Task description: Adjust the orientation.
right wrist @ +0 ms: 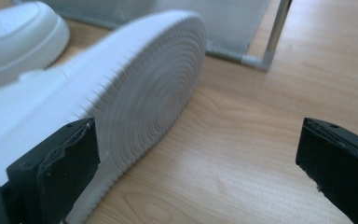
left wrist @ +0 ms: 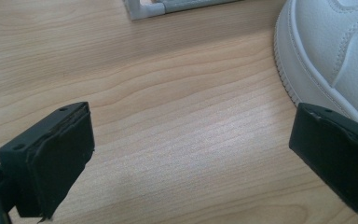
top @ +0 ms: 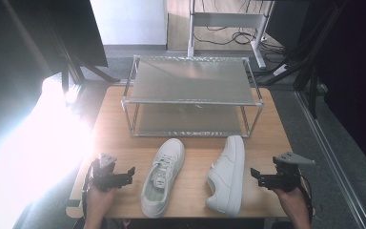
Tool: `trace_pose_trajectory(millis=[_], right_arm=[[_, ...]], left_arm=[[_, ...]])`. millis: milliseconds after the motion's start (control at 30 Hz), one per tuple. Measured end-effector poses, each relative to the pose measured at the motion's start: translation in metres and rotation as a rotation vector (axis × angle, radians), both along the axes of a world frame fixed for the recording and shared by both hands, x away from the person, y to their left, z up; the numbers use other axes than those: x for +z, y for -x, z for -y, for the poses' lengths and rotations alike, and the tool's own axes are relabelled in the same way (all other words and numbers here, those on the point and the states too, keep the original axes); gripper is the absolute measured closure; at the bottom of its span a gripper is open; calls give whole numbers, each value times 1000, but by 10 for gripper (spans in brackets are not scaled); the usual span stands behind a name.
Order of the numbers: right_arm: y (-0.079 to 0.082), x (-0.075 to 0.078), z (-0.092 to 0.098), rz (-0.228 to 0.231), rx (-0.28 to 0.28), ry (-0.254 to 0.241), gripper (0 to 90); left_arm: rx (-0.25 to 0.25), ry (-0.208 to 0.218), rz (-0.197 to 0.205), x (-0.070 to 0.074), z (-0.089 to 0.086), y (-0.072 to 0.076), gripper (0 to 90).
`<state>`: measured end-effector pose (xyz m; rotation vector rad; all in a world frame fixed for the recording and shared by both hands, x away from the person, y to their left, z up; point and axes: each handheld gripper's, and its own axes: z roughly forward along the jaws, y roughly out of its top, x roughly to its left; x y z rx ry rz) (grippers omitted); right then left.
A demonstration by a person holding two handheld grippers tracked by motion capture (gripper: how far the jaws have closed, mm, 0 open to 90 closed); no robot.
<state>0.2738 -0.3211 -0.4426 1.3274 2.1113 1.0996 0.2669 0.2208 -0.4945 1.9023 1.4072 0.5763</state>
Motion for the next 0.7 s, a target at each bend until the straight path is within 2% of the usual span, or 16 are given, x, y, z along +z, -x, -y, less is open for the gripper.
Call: trace_pose_trajectory(millis=[133,333,700], right_arm=[[0,8,-11,8,29,4,0],[-5,10,-32,9,70,7,0],[-11,5,-55,8,90,31,0]], left_arm=[[2,1,-2,0,0,0,0],[-2,1,-5,0,0,0,0],[-8,-3,-7,-1,2,0,0]])
